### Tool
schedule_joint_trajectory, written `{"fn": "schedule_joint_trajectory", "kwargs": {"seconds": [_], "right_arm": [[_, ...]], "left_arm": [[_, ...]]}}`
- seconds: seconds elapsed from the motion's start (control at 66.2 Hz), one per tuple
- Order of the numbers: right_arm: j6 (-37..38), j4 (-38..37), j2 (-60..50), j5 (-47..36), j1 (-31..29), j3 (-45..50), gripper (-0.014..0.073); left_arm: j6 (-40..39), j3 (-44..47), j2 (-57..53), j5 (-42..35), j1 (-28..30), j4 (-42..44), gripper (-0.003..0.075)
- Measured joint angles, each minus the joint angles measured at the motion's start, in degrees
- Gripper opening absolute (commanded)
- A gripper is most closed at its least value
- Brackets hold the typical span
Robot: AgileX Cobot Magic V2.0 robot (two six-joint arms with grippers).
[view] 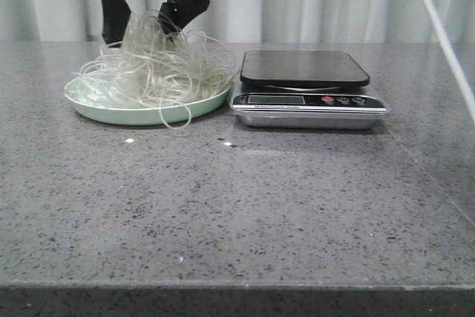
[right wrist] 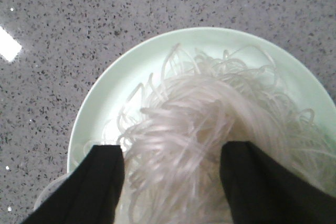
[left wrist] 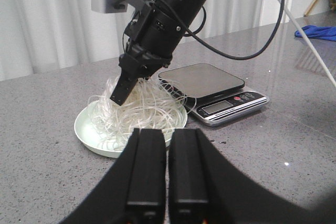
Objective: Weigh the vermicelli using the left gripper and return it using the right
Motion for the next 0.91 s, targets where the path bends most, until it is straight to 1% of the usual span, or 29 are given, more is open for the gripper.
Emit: {"fn": "schedule_joint_trajectory", "kwargs": {"seconds": [0.121, 0.257, 0.438, 0.559, 0.68, 0.755, 0.77, 0.785, 0.8, 0.861, 0.876, 0.891, 0.906], "right_arm": [[0.00, -0.13, -0.39, 1.60, 0.00, -2.82, 0.0565], [-0.11, -2.36, -4.27, 4.76, -1.11, -4.26, 0.0565], [-0.11, -4.19, -11.01, 6.99, -4.12, -4.26, 0.0565], [-0.11, -6.00, -16.14, 6.59, -5.46, -1.95, 0.0565], [-0.11, -8.58, -22.55, 4.40, -5.84, 3.61, 0.0565], [-0.11, -9.80, -27.94, 1.56, -5.84, 10.04, 0.0565], [-0.11, -9.80, -27.94, 1.56, -5.84, 10.04, 0.0565], [-0.11, -10.09, -30.38, 0.37, -5.84, 13.31, 0.0565], [-0.11, -10.09, -30.38, 0.37, -5.84, 13.31, 0.0565], [-0.11, -10.21, -34.50, -2.63, -5.84, 19.15, 0.0565], [-0.11, -10.21, -36.70, -4.23, -5.84, 22.32, 0.0565], [-0.11, -10.21, -36.70, -4.23, -5.84, 22.32, 0.0565], [-0.11, -10.21, -39.54, -6.39, -5.84, 26.45, 0.0565]], "left_arm": [[0.00, 0.00, 0.00, 0.00, 0.00, 0.00, 0.0145], [0.00, 0.00, 0.00, 0.10, 0.00, 0.00, 0.0145], [0.00, 0.00, 0.00, 0.10, 0.00, 0.00, 0.0145], [0.00, 0.00, 0.00, 0.10, 0.00, 0.00, 0.0145], [0.00, 0.00, 0.00, 0.10, 0.00, 0.00, 0.0145], [0.00, 0.00, 0.00, 0.10, 0.00, 0.00, 0.0145], [0.00, 0.00, 0.00, 0.10, 0.00, 0.00, 0.0145], [0.00, 0.00, 0.00, 0.10, 0.00, 0.00, 0.0145], [0.00, 0.00, 0.00, 0.10, 0.00, 0.00, 0.0145], [0.00, 0.00, 0.00, 0.10, 0.00, 0.00, 0.0145], [0.00, 0.00, 0.00, 0.10, 0.00, 0.00, 0.0145], [0.00, 0.00, 0.00, 0.10, 0.00, 0.00, 0.0145], [0.00, 0.00, 0.00, 0.10, 0.00, 0.00, 0.0145]]}}
